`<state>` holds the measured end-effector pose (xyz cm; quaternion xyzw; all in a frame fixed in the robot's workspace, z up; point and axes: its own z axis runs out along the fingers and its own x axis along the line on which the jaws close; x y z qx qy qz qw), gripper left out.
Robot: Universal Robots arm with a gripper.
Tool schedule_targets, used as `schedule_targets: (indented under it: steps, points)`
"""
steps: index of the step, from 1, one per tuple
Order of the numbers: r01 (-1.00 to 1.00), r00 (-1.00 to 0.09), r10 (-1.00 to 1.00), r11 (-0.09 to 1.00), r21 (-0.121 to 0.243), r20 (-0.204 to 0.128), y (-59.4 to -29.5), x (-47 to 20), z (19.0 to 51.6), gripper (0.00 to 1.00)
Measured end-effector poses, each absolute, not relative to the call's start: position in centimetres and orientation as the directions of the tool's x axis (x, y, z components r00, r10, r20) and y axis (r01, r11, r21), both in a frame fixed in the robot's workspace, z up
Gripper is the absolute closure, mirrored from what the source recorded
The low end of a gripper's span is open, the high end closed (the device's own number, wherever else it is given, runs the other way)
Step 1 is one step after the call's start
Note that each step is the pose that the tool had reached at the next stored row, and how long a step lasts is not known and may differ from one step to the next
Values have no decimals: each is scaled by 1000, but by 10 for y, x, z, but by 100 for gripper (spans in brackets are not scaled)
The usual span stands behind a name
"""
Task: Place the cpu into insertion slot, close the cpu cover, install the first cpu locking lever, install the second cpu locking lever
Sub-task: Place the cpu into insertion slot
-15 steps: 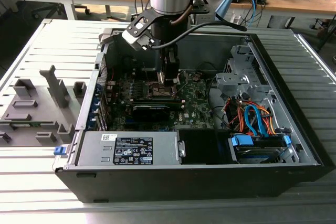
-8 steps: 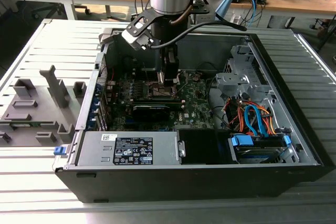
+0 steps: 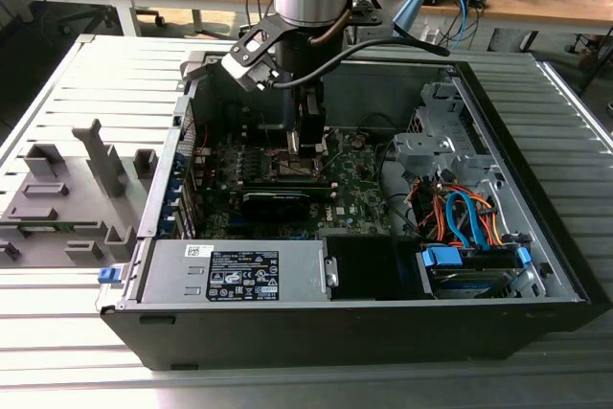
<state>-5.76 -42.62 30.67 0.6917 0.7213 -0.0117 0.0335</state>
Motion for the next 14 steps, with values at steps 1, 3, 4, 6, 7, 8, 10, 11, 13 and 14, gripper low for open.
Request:
schedule_targets:
  steps: [1,3,4,6,7,8,10,11,13,14]
  points:
    - [999,-39,997,41,29,-65,-426,-58,307,46]
    - [999,-34,997,36,29,-65,-426,-58,307,46]
    - [999,-32,997,34,29,-66,-426,-58,307,46]
    - [999,-30,997,32,29,-66,-426,-58,307,46]
    - [999,-28,997,30,29,-66,-426,-58,307,46]
    - [999,-26,997,28,29,-67,-426,-58,307,46]
    - [999,-21,997,23,29,-67,-426,-58,307,46]
    - [999,-20,998,22,29,-68,-426,-58,307,46]
    - [999,-17,998,19,29,-68,-426,-58,307,46]
    - [999,-16,998,18,29,-68,-426,-58,307,46]
